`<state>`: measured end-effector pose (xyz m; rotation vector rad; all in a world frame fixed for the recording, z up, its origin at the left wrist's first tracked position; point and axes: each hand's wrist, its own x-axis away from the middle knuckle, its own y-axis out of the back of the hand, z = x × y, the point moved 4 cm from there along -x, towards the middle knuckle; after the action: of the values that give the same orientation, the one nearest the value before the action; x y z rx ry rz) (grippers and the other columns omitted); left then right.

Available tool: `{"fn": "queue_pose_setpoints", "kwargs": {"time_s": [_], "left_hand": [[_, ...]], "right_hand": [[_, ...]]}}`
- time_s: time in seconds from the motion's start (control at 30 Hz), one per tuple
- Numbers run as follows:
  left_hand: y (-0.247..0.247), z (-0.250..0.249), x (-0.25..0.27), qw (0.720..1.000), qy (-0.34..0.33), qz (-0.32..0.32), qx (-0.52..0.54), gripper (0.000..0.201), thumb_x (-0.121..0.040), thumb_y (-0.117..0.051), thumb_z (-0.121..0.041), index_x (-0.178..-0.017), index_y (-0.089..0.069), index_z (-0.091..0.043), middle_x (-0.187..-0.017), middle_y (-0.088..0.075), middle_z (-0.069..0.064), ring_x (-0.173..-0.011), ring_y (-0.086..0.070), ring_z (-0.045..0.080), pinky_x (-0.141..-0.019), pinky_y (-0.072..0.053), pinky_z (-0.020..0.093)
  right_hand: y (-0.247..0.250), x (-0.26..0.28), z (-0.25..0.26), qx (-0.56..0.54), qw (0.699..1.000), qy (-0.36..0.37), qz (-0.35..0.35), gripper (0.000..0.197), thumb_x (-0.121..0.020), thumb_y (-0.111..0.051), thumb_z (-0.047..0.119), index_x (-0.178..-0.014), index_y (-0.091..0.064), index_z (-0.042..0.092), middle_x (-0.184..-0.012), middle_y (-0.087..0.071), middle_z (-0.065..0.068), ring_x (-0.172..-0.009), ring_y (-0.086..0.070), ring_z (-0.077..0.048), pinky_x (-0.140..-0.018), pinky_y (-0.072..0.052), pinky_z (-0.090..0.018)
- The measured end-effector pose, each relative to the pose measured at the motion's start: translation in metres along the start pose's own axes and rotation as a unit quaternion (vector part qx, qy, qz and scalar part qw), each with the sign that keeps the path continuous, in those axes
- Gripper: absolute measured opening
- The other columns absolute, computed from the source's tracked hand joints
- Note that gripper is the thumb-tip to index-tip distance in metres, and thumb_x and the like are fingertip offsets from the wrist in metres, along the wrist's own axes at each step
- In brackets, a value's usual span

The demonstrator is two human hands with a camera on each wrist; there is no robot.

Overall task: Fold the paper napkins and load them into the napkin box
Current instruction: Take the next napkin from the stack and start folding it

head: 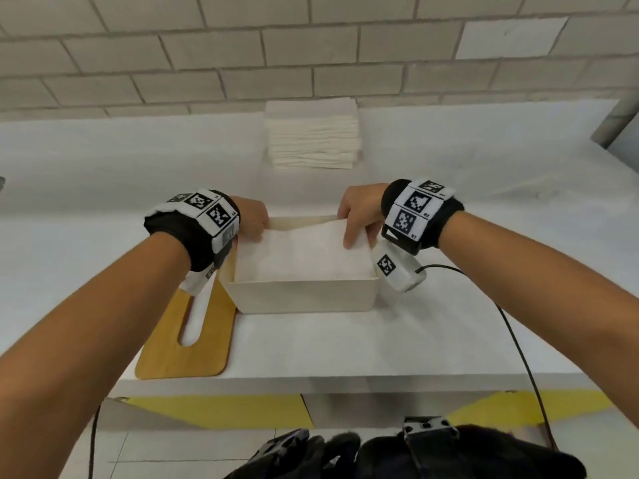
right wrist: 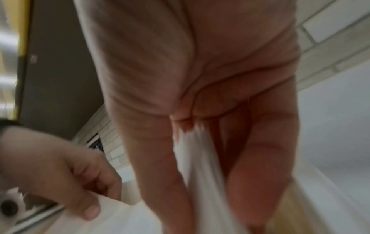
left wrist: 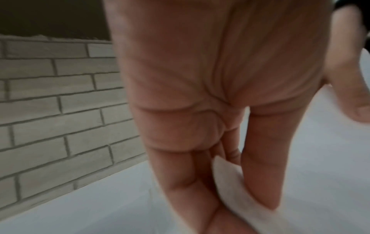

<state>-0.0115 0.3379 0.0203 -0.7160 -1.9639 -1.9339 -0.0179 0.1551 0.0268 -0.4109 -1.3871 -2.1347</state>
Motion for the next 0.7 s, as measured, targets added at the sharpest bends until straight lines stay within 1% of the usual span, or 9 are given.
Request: {"fn": "queue_pose_setpoints", "kwargs": {"time_s": [0.07,0.13,0.2,0.3,0.37,0.43,0.53,0.63,0.7], "left_hand": [[-0.005,-0.002,-0.004,0.997,0.000,-0.013,-0.072,0.028,-0.092,-0.052,-0.011,-0.117,-0.059,-0.001,-0.112,-0.061,0.011,-0.095,-0.057,0.027,-0.075,-0.045,0.025],[-0.010,-0.004,-0.009,0.993,0.005,-0.018,-0.113,0.030,-0.091,-0.055,-0.012,-0.118,-0.059,-0.001,-0.118,-0.061,0.014,-0.107,-0.058,0.029,-0.087,-0.044,0.030],[-0.011,-0.006,-0.012,0.991,0.007,-0.017,-0.134,0.029,-0.089,-0.056,-0.009,-0.116,-0.060,0.000,-0.111,-0.062,0.015,-0.109,-0.058,0.030,-0.088,-0.045,0.031],[-0.011,-0.008,-0.015,0.987,0.003,-0.007,-0.161,0.025,-0.087,-0.057,-0.006,-0.111,-0.062,0.000,-0.096,-0.056,0.012,-0.091,-0.056,0.025,-0.076,-0.043,0.029],[-0.012,-0.006,-0.016,0.984,0.011,-0.002,-0.179,0.007,-0.086,-0.059,-0.008,-0.093,-0.062,-0.006,-0.091,-0.054,0.006,-0.086,-0.050,0.019,-0.069,-0.040,0.025],[-0.012,-0.006,-0.019,0.983,0.013,-0.008,-0.185,0.013,-0.085,-0.063,-0.010,-0.076,-0.054,-0.013,-0.087,-0.056,0.004,-0.087,-0.052,0.019,-0.059,-0.041,0.022],[-0.009,-0.010,-0.014,0.977,0.007,-0.056,-0.204,0.018,-0.085,-0.063,-0.011,-0.101,-0.061,-0.006,-0.098,-0.064,0.008,-0.087,-0.059,0.025,-0.061,-0.043,0.025],[-0.004,-0.018,-0.003,0.963,0.018,-0.118,-0.241,0.017,-0.085,-0.062,-0.015,-0.100,-0.062,-0.008,-0.068,-0.049,-0.001,-0.061,-0.050,0.018,-0.050,-0.034,0.024],[0.002,-0.029,0.004,0.959,0.033,-0.130,-0.250,0.016,-0.085,-0.063,-0.020,-0.097,-0.063,-0.009,-0.063,-0.044,-0.002,-0.052,-0.043,0.014,-0.046,-0.030,0.023]], "right_hand": [[-0.004,-0.002,0.005,0.041,0.999,-0.013,0.000,0.031,-0.076,-0.073,0.006,-0.104,-0.066,-0.005,-0.081,-0.065,-0.012,-0.058,-0.058,-0.019,-0.071,-0.054,-0.034],[-0.005,-0.004,0.010,0.070,0.997,-0.019,-0.002,0.032,-0.077,-0.072,0.007,-0.107,-0.066,-0.004,-0.088,-0.066,-0.013,-0.059,-0.057,-0.018,-0.077,-0.054,-0.037],[-0.006,-0.005,0.013,0.100,0.995,-0.026,0.002,0.033,-0.079,-0.070,0.007,-0.110,-0.065,-0.003,-0.091,-0.067,-0.013,-0.059,-0.056,-0.017,-0.077,-0.054,-0.035],[-0.006,-0.008,0.013,0.124,0.992,-0.034,0.012,0.033,-0.080,-0.070,0.008,-0.110,-0.065,-0.005,-0.074,-0.062,-0.006,-0.056,-0.054,-0.014,-0.060,-0.049,-0.025],[-0.004,-0.007,0.013,0.138,0.990,-0.039,-0.004,0.031,-0.079,-0.071,0.010,-0.106,-0.064,-0.005,-0.062,-0.059,-0.001,-0.055,-0.052,-0.014,-0.056,-0.046,-0.023],[-0.001,-0.005,0.013,0.147,0.988,-0.040,-0.033,0.025,-0.079,-0.072,0.013,-0.097,-0.059,0.002,-0.052,-0.055,0.000,-0.055,-0.047,-0.013,-0.055,-0.043,-0.024],[-0.001,-0.003,0.015,0.167,0.983,-0.032,-0.064,0.031,-0.080,-0.072,0.016,-0.105,-0.059,0.003,-0.062,-0.047,-0.002,-0.055,-0.044,-0.013,-0.054,-0.039,-0.023],[-0.001,-0.003,0.017,0.179,0.981,-0.027,-0.073,0.034,-0.081,-0.072,0.018,-0.107,-0.061,0.000,-0.064,-0.048,-0.002,-0.055,-0.045,-0.013,-0.054,-0.040,-0.023],[0.001,-0.001,0.015,0.181,0.981,-0.018,-0.074,0.035,-0.081,-0.072,0.022,-0.108,-0.063,0.001,-0.071,-0.055,-0.005,-0.062,-0.051,-0.018,-0.059,-0.045,-0.028]]}}
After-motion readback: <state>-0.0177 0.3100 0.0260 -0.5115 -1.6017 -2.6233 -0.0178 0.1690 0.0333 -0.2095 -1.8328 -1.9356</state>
